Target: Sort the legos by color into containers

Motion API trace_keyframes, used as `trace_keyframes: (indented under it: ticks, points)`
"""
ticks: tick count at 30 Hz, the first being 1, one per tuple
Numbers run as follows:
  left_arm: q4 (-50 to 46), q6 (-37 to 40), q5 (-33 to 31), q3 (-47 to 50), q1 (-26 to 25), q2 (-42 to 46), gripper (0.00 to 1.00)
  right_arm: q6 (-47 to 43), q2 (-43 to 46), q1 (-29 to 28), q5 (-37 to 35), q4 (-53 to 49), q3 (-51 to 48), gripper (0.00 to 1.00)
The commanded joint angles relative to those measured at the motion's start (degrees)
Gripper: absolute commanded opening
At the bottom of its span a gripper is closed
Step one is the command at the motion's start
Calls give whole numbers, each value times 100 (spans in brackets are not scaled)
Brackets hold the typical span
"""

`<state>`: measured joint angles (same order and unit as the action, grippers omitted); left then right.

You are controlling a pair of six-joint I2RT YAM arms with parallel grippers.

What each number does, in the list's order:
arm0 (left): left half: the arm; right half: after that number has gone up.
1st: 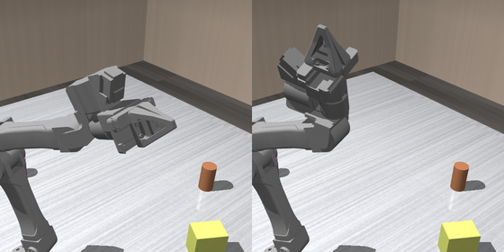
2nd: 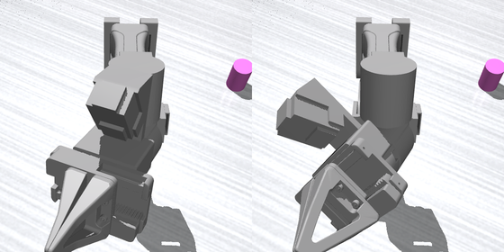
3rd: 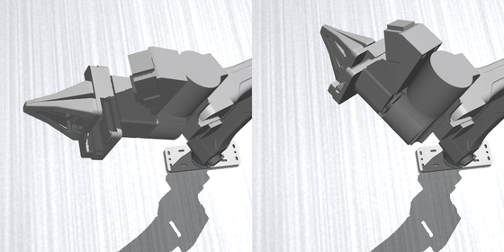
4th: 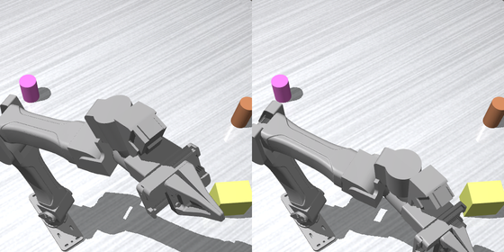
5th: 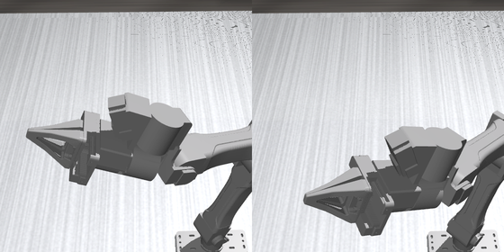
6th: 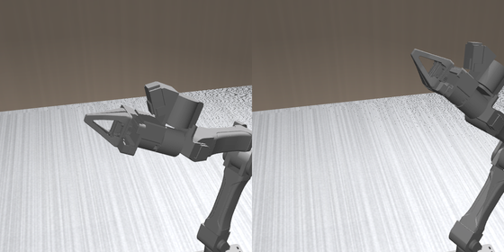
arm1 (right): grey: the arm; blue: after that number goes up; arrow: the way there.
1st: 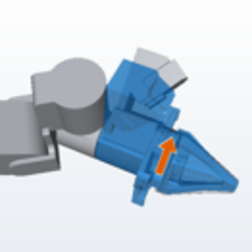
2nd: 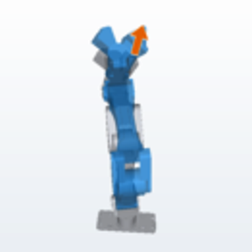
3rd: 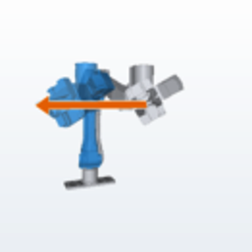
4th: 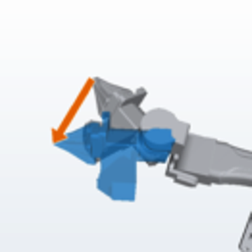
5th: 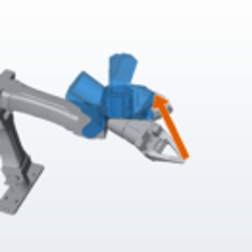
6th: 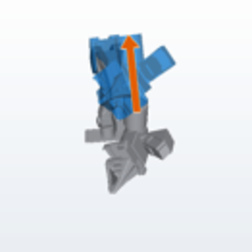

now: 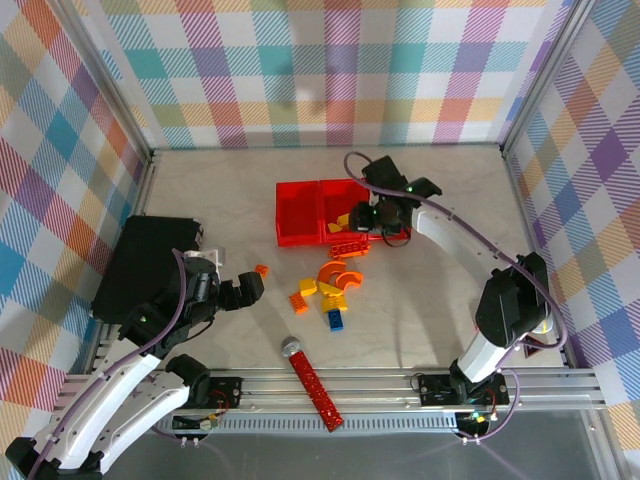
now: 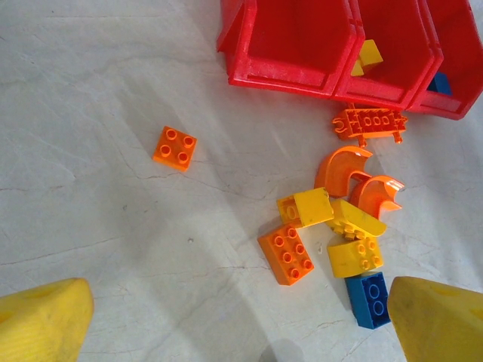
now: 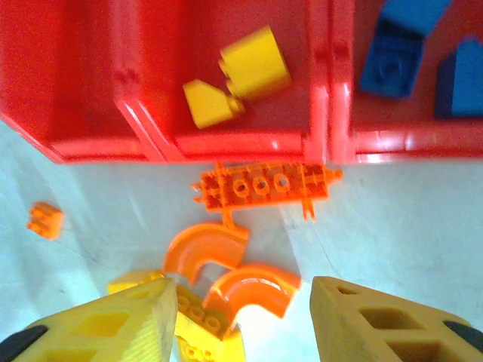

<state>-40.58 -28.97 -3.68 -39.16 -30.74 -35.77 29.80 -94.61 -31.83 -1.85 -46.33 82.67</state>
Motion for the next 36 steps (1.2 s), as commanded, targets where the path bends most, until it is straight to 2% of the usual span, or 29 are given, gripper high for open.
trace_keyframes:
  ticks: [1, 4, 8, 14, 20, 25, 31, 36]
  points:
    - [-37, -44, 31, 32, -81, 35, 100, 524, 286, -15, 166, 48, -469, 51]
    - [4, -43, 51, 56, -81, 35, 100, 633, 532, -105, 288, 197, -953, 52]
    - [6, -72, 79, 69, -81, 44, 100, 352, 809, -174, 622, 605, -1550, 55]
    - [-22, -73, 78, 53, -81, 83, 100, -85, 861, -192, 782, 470, -1810, 56]
    - [-23, -75, 43, 70, -85, 79, 100, 70, 832, -203, 600, 471, -1858, 57]
    - [-29, -77, 10, 69, -82, 79, 100, 908, 457, -200, 23, 89, -1491, 62]
    - [-42, -104, -19, 75, -84, 132, 100, 1985, 502, -209, -6, 1055, -1952, 54]
    - [39, -98, 23, 147, -85, 100, 100, 2654, 262, -235, -315, 1499, -2043, 53]
